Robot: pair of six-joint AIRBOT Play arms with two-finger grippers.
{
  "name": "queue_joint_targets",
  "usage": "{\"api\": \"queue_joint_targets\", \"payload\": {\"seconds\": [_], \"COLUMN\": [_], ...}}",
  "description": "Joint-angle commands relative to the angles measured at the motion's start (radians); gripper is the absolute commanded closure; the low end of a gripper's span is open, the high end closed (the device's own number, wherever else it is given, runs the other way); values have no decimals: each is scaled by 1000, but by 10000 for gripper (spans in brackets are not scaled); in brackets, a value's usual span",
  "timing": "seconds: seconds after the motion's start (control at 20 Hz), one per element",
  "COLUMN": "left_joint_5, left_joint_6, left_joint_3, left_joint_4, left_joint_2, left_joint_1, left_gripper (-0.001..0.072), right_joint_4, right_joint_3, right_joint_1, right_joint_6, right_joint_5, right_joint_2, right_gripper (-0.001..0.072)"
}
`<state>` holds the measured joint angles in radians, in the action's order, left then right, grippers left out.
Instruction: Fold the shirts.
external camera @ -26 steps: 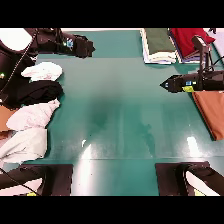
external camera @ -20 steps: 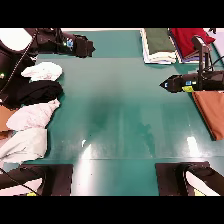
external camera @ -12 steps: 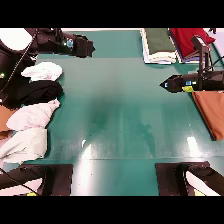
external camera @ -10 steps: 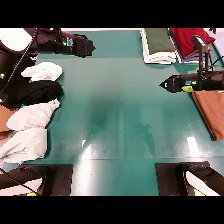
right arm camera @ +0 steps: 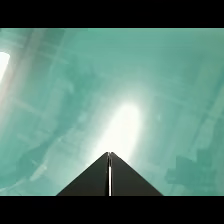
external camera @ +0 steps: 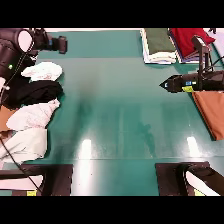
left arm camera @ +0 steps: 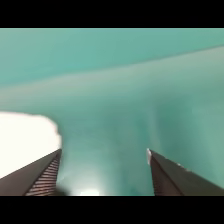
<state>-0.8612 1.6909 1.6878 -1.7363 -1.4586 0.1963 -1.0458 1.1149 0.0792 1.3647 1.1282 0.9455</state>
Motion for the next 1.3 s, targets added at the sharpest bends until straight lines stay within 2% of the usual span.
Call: {"api": "queue_joint_targets", "payload": {"seconds": [0.0, 0.25, 0.55, 0.6, 0.65, 0.7, 0.85, 0.95, 1.1, 1.25], "left_joint_5": [-17, 59, 166, 164, 148, 130, -19, -49, -37, -103], "left_joint_6": [64, 64, 67, 71, 71, 72, 58, 46, -42, -169], "left_joint_3": [0, 0, 1, 10, 22, 48, 225, 337, 382, 377], "left_joint_4": [-40, -34, -37, -37, -37, -37, -33, -31, 0, 121], "left_joint_2": [-146, -337, -394, -394, -392, -390, -381, -318, -122, 62], "left_joint_1": [-126, -183, -185, -185, -185, -185, -180, -169, -120, -23], "left_gripper": [66, 66, 68, 178, 458, 684, 683, 682, 683, 683], "right_joint_4": [0, 0, 0, 0, 0, 0, 7, 6, 1, -5], "right_joint_3": [1, 1, 1, 1, 1, 1, 22, 93, 249, 395], "right_joint_1": [0, 0, 0, 0, 0, 1, 0, 0, 0, 0], "right_joint_6": [0, 0, 0, 0, 0, 0, 0, 0, 0, -1], "right_joint_5": [0, 0, -1, -2, -3, -3, 0, -3, -10, -38], "right_joint_2": [1, 1, 1, 1, 1, 1, 0, 0, 1, 1], "right_gripper": [693, 693, 693, 693, 693, 693, 693, 693, 693, 693]}}
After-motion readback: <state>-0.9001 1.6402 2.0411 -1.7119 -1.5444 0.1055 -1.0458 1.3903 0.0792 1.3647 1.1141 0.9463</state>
